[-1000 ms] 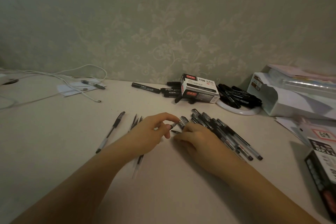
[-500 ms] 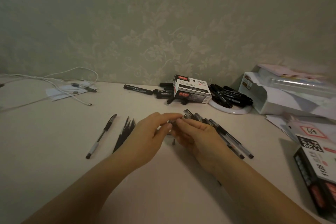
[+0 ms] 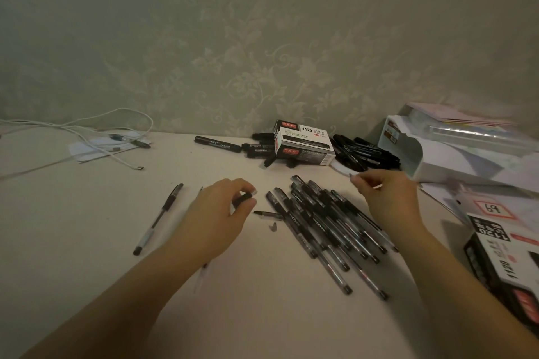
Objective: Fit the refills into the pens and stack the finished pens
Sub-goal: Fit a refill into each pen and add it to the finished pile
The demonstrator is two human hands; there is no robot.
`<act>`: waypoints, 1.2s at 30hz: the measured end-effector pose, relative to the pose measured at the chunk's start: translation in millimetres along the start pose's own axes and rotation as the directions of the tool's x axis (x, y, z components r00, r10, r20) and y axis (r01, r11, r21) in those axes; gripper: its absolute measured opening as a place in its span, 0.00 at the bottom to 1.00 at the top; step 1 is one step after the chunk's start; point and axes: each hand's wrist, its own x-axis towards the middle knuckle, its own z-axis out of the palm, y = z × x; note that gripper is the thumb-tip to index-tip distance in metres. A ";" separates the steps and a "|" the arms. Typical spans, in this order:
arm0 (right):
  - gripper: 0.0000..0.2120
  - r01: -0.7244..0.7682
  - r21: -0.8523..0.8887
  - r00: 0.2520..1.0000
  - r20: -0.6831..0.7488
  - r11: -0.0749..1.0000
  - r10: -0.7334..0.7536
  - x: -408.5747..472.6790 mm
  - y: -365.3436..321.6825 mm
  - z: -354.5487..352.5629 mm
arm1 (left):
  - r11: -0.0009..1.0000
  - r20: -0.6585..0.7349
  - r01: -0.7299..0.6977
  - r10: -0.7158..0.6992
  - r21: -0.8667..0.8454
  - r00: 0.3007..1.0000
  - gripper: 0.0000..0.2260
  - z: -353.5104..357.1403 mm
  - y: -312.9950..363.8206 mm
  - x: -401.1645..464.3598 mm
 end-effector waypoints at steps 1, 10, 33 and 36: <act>0.05 0.029 -0.086 1.000 0.014 0.996 -0.028 0.3 6.2 2.6 | 1.000 -0.001 0.012 -0.012 0.004 1.000 0.10 -0.7 -0.2 0.1; 0.08 0.029 -0.297 0.992 0.123 0.954 0.008 1.8 17.6 16.5 | 0.965 -0.051 0.191 -0.185 0.181 0.981 0.05 -11.9 -11.9 4.3; 0.08 0.499 -0.116 0.855 0.230 0.859 -0.466 -53.8 -50.0 42.0 | 0.838 0.047 0.244 -0.305 0.488 0.951 0.15 -15.1 -5.2 -2.8; 0.08 0.511 -0.121 0.846 0.249 0.851 -0.472 -56.4 -49.5 43.8 | 0.802 0.017 0.217 -0.272 0.557 0.962 0.14 -12.4 -2.8 -1.3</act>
